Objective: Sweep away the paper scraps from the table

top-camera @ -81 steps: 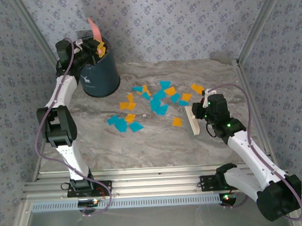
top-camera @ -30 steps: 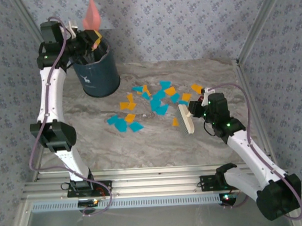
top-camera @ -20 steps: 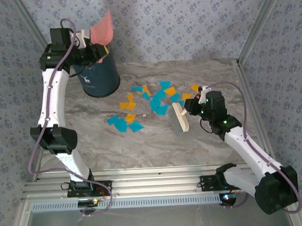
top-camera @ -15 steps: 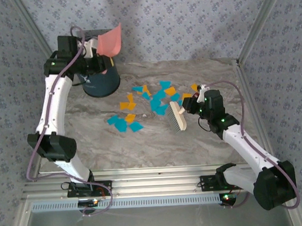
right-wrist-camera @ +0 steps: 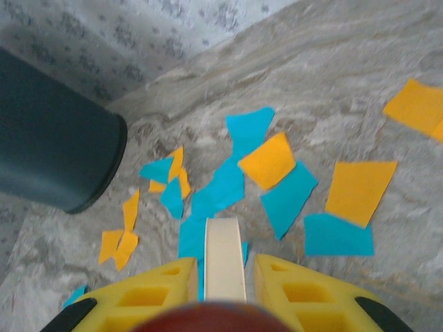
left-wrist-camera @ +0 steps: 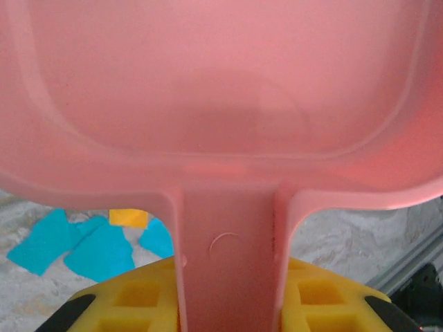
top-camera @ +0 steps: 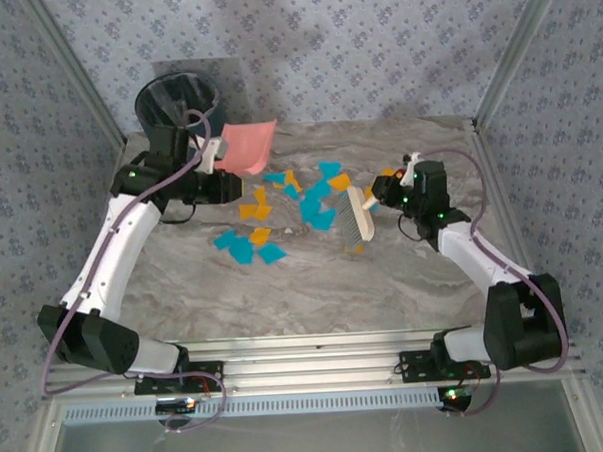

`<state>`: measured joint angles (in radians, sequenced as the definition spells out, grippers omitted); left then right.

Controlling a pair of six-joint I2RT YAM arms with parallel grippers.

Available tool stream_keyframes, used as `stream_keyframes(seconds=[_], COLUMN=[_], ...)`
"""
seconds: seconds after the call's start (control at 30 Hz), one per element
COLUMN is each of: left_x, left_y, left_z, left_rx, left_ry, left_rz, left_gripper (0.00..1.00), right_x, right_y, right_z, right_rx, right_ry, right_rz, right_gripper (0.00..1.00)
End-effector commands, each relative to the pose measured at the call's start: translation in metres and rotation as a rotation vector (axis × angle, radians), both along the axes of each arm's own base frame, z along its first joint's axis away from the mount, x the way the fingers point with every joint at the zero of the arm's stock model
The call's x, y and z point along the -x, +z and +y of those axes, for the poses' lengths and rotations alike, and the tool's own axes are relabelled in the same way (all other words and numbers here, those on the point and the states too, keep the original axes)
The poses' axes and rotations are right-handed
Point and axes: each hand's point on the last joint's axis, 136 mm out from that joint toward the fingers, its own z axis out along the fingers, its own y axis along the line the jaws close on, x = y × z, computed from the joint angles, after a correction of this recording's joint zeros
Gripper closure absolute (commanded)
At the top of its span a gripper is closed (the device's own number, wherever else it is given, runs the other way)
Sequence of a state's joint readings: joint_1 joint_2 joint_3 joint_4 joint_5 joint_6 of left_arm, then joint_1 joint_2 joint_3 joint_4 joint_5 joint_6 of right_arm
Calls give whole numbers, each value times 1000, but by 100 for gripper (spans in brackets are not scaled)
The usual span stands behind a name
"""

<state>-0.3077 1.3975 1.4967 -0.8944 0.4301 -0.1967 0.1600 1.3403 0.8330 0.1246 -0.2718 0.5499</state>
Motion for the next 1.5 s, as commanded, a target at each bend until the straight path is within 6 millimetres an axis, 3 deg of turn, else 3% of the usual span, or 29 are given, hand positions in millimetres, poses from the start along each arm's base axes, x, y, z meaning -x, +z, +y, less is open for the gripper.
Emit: stream_keyframes(seconds=[0.0, 0.43, 0.8, 0.87, 0.9, 1.13, 1.3, 1.47], left_x=[7, 46, 73, 76, 77, 82, 85, 85], left_y=[2, -70, -117, -123, -125, -139, -146, -148], left_z=[-15, -41, -41, -40, -39, -33, -32, -29], left_rx=[-14, -195, -321, -338, -345, -393, -399, -417], left_ry=[-69, -352, -544, -563, -570, -600, -608, -607], left_rz=[-75, -20, 53, 60, 61, 72, 93, 92], left_gripper=[100, 100, 100, 100, 100, 100, 100, 100], right_x=[-24, -68, -94, -100, -108, -148, -170, -178], right_y=[34, 38, 49, 41, 53, 38, 19, -4], right_z=[-14, -120, -163, -167, -169, -156, -132, -96], right_rx=[-15, 175, 538, 599, 630, 846, 935, 943], right_ry=[-3, -185, -248, -252, -259, -165, -66, 71], right_rz=[-102, -132, -190, -177, -205, -237, -233, -252], right_gripper=[100, 100, 100, 100, 100, 100, 100, 100])
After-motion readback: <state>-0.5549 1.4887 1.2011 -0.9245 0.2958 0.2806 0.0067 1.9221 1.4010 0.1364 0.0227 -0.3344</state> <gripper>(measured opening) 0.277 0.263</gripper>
